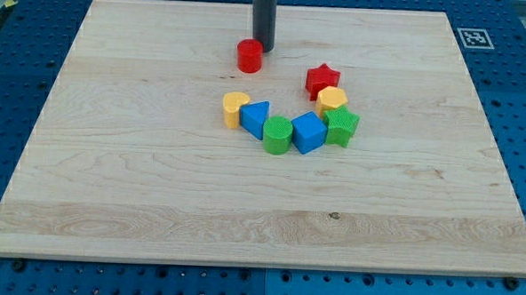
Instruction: Drag red circle towards yellow heart
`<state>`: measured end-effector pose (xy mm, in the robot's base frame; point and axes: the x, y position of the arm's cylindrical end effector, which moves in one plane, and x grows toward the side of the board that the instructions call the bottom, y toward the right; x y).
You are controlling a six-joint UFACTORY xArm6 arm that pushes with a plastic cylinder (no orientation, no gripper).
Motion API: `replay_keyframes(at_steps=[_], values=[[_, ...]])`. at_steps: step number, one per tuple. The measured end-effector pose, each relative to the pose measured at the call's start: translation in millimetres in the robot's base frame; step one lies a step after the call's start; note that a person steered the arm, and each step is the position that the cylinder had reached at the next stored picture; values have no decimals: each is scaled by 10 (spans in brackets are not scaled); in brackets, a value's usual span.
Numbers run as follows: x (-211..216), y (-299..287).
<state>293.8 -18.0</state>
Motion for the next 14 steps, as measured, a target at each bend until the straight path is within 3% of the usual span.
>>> replay_keyframes(at_steps=[2,3,4,6,14], values=[[-28,-284],[-353,-354],[-364,-129],[30,57],[153,-146]])
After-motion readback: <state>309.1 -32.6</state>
